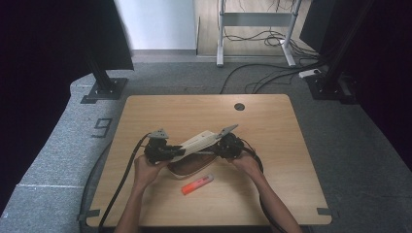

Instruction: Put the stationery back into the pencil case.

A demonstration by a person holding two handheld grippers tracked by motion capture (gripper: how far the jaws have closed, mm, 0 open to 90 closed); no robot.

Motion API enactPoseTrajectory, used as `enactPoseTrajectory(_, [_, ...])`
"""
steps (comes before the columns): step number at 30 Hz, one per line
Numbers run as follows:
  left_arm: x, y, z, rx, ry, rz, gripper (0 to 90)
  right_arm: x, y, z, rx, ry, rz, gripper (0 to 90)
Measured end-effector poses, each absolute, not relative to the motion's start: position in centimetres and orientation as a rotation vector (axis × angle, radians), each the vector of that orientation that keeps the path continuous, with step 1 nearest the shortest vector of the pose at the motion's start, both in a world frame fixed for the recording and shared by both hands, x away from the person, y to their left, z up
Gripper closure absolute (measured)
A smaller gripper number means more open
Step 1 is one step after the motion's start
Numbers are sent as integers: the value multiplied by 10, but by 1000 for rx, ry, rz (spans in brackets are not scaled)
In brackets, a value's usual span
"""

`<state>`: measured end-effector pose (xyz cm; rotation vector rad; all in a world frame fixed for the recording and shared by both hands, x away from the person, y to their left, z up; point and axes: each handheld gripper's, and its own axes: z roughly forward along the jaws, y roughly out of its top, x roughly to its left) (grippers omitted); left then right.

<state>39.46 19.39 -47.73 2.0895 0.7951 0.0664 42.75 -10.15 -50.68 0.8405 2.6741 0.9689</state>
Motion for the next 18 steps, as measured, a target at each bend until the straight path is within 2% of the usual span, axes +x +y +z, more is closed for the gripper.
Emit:
enactPoseTrajectory(9, [395,194,-478,2088,794,66,767,412,-111,-504,801,2680,1018,410])
enactPoseTrajectory(13, [395,195,-478,2092,793,65,766,404,-114,-504,770,2683,1029,340])
enactPoseTrajectory(18, [395,195,-477,2092,794,66,766,394,-114,-505,737,2690,1047,295])
